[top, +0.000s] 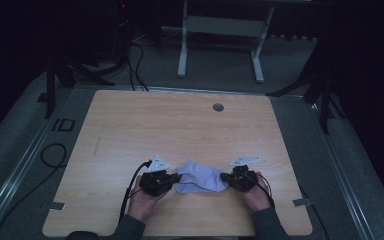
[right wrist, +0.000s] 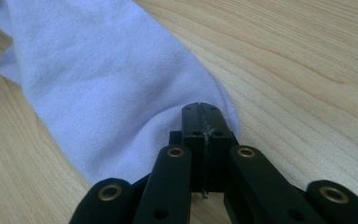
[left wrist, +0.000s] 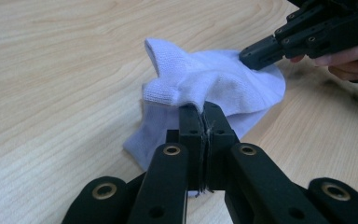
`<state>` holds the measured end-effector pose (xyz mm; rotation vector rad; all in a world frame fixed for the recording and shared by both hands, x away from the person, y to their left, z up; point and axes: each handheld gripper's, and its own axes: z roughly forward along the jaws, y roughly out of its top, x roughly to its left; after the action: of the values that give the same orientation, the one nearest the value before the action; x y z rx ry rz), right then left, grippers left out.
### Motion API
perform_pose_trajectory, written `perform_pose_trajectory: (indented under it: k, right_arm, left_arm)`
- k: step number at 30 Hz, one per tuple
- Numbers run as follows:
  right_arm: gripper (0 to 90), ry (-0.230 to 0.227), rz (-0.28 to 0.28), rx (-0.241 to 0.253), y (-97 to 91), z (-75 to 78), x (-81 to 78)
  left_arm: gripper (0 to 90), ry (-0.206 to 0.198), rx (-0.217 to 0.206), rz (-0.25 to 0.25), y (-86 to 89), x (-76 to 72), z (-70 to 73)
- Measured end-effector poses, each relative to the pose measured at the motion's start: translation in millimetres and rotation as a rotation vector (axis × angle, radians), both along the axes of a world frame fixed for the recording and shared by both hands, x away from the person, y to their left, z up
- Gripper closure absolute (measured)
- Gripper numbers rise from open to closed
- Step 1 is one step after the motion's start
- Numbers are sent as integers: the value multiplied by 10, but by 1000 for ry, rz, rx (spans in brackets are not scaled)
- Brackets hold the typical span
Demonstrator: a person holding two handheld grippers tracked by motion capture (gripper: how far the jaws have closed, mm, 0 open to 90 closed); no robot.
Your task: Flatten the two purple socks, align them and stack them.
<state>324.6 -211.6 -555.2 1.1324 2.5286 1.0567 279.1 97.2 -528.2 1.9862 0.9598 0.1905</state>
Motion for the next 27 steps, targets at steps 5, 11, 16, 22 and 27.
perform_pose_trajectory:
  k: [5, 11, 16, 22, 27]
  right_arm:
    - [899, 2, -7, 4, 0, -2, -4]
    - [899, 4, -14, 11, -4, -5, -8]
    - [899, 0, -17, 8, 0, -5, -14]
    - [899, 0, -24, 11, -1, -7, -31]
    - [899, -1, -28, 13, -7, -9, -37]
  left_arm:
    - [886, 26, 12, 4, 39, -19, -35]
    - [884, 86, 49, 4, 72, -5, -146]
    - [885, 114, 91, 11, 76, 23, -219]
    - [885, 156, 145, -8, 61, 57, -283]
    - [875, 129, 170, 7, 46, 56, -276]
